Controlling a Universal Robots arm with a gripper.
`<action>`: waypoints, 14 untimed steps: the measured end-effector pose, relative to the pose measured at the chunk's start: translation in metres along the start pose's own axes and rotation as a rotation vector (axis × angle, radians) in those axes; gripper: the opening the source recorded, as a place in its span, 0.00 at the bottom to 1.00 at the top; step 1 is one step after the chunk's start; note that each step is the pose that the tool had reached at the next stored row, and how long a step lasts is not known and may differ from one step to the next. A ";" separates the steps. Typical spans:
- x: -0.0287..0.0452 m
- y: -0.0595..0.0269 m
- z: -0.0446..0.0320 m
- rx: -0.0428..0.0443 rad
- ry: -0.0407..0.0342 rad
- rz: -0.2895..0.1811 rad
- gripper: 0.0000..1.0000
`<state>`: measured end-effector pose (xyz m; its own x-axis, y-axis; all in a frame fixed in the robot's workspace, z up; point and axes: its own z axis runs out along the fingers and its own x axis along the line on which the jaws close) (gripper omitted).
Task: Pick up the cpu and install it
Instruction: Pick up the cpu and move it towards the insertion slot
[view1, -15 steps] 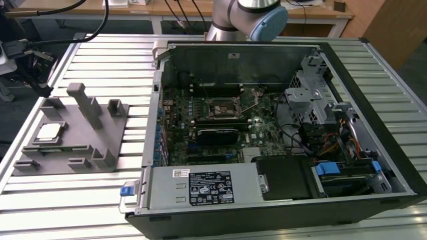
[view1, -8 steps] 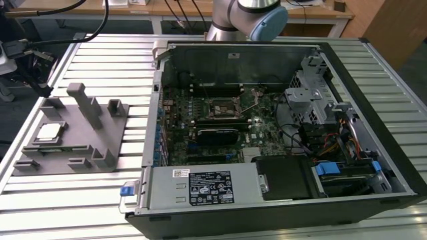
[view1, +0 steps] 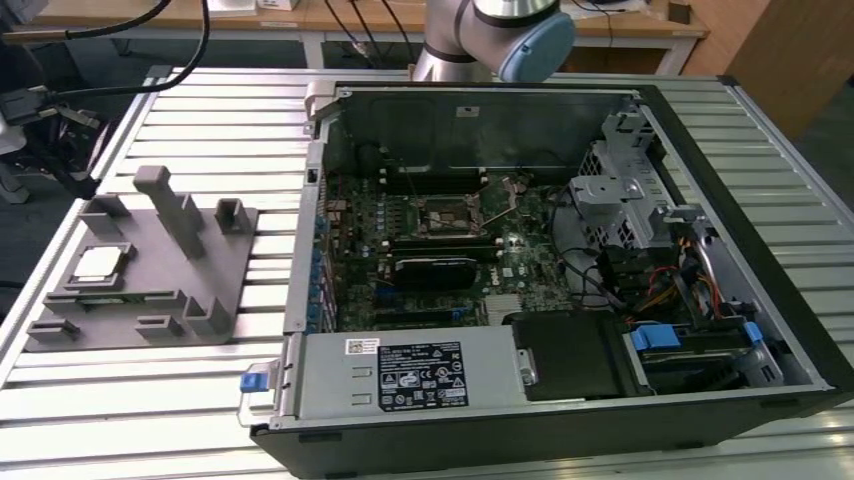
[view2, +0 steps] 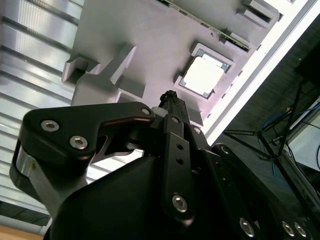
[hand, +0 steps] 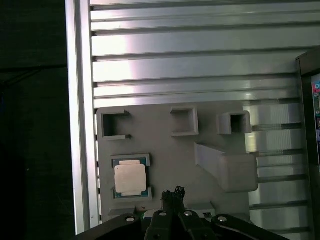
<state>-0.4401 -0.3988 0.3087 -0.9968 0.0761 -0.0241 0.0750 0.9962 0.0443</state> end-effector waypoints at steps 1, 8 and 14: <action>0.0015 -0.0002 0.0013 -0.0001 -0.0001 0.000 0.11; 0.0112 -0.0026 0.0116 0.0000 0.0000 0.000 0.11; 0.0174 -0.0078 0.0215 -0.0002 -0.0002 0.000 0.11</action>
<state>-0.4575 -0.4044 0.2864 -0.9968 0.0762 -0.0243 0.0751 0.9962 0.0445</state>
